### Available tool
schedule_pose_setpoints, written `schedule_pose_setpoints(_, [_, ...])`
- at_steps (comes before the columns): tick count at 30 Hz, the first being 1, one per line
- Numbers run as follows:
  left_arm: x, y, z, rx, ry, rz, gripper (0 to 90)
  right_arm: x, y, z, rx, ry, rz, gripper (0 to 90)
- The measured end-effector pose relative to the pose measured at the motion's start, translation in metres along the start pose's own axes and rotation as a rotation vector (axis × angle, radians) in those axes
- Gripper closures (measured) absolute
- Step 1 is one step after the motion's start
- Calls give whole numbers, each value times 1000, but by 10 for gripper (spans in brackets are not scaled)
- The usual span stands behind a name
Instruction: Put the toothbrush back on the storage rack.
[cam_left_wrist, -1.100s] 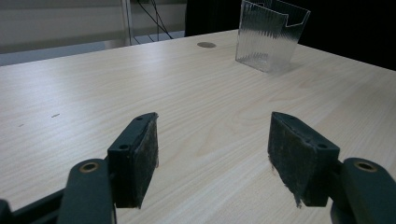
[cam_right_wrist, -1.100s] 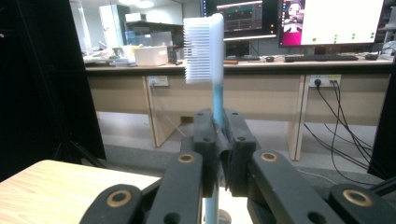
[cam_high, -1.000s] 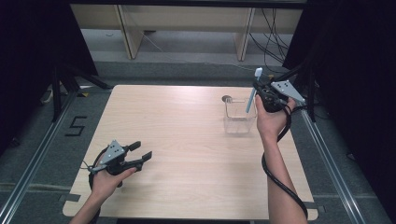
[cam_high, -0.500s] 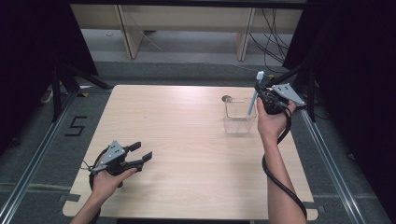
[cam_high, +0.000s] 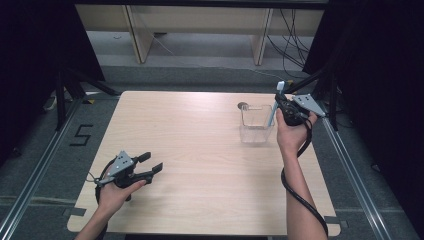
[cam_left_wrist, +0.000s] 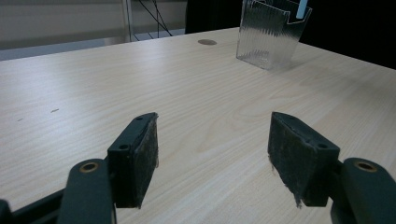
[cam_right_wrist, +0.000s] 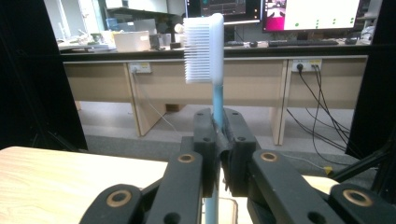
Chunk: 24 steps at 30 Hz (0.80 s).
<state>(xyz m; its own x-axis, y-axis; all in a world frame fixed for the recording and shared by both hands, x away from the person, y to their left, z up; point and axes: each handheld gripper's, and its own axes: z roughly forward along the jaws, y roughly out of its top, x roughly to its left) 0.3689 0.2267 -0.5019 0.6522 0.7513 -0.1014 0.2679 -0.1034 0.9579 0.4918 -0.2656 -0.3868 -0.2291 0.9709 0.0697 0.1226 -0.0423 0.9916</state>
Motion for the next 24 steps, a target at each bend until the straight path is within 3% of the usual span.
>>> schedule_pose_setpoints(15, [-1,-1,1,1,-4,-3,330,-3,-20,-2,23,-15,22,855])
schedule_pose_setpoints(20, [0,-1,1,1,-3,-3,331,-5,-29,-1,36,-8,0,855])
schedule_pose_setpoints(21, [0,-1,1,0,-4,-3,330,-3,-31,-3,52,-12,19,854])
schedule_pose_setpoints(22, [-1,-1,1,2,-3,-2,331,-5,-33,-1,42,-7,-1,855])
schedule_pose_setpoints(23, [-1,-2,1,4,-2,-3,330,-3,-35,-2,54,-6,25,855])
schedule_pose_setpoints(24, [-1,-2,2,5,-3,-3,330,-5,-37,-2,49,-6,1,855])
